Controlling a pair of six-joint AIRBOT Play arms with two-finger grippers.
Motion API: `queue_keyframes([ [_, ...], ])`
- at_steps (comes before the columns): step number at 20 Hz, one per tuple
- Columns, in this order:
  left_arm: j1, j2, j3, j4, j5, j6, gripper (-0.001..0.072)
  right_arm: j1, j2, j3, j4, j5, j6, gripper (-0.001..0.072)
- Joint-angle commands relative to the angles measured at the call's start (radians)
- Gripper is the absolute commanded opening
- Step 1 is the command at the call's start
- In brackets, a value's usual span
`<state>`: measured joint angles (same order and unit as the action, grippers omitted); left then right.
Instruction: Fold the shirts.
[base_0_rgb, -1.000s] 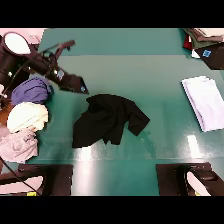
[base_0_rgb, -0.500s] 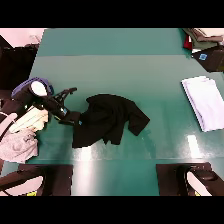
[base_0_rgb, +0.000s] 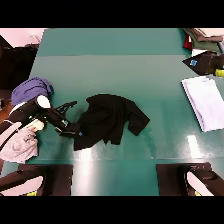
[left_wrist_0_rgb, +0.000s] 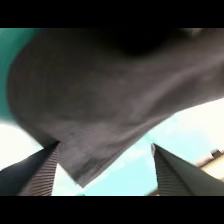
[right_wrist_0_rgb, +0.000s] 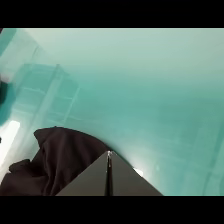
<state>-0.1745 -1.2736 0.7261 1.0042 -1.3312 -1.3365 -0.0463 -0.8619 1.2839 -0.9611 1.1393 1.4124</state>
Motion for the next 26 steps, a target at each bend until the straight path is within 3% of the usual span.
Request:
queue_keyframes([
  [1, 0.0, 0.0, -0.045, 0.01, 0.029, -0.003, 0.0659, 0.0, -0.004, 0.0, 0.0, -0.014, 0.0, 0.0022],
  [2, 0.0, 0.0, -0.053, 0.01, 0.042, -0.015, 0.063, 0.0, -0.004, 0.0, 0.0, -0.014, 0.0, 0.0022],
  [3, 0.0, 0.0, -0.057, 0.01, 0.05, -0.021, 0.0455, 0.0, -0.004, 0.0, 0.0, -0.014, 0.0, 0.0022],
  [4, 0.0, 0.0, -0.057, 0.01, 0.056, -0.019, 0.0353, 0.0, -0.003, 0.0, 0.001, -0.014, 0.0, 0.0023],
  [5, 0.0, 0.0, -0.057, 0.009, 0.066, -0.02, 0.0355, 0.0, -0.002, 0.0, 0.001, -0.014, 0.0, 0.0022],
  [6, 0.0, 0.0, -0.057, 0.009, 0.071, -0.021, 0.0305, 0.0, -0.001, 0.0, 0.001, -0.013, 0.0, 0.0022],
  [7, 0.0, 0.0, -0.057, 0.008, 0.072, 0.001, 0.0039, 0.0, 0.0, 0.0, 0.0, -0.013, 0.0, 0.0022],
  [8, 0.0, 0.0, -0.054, 0.006, 0.074, 0.01, 0.0024, 0.0, 0.001, 0.0, 0.0, -0.013, 0.0, 0.0022],
  [17, 0.001, 0.099, 0.209, 0.152, -0.018, 0.034, 0.0026, 0.0, 0.003, 0.0, 0.0, 0.003, 0.0, 0.0023],
  [18, 0.001, 0.102, 0.204, 0.169, -0.033, 0.035, 0.0097, 0.0, 0.003, 0.0, -0.001, 0.01, 0.0, 0.0022],
  [19, 0.001, 0.102, 0.191, 0.179, -0.042, 0.029, 0.0378, 0.0, 0.003, 0.0, -0.003, 0.015, 0.0, 0.0023],
  [20, 0.001, 0.102, 0.171, 0.187, -0.043, 0.024, 0.0465, 0.0, 0.003, 0.0, -0.008, 0.018, 0.0, 0.0022],
  [26, 0.001, 0.102, -0.009, 0.144, 0.067, -0.033, 0.0465, 0.0, 0.003, 0.0, -0.008, 0.02, 0.0, 0.0022],
])
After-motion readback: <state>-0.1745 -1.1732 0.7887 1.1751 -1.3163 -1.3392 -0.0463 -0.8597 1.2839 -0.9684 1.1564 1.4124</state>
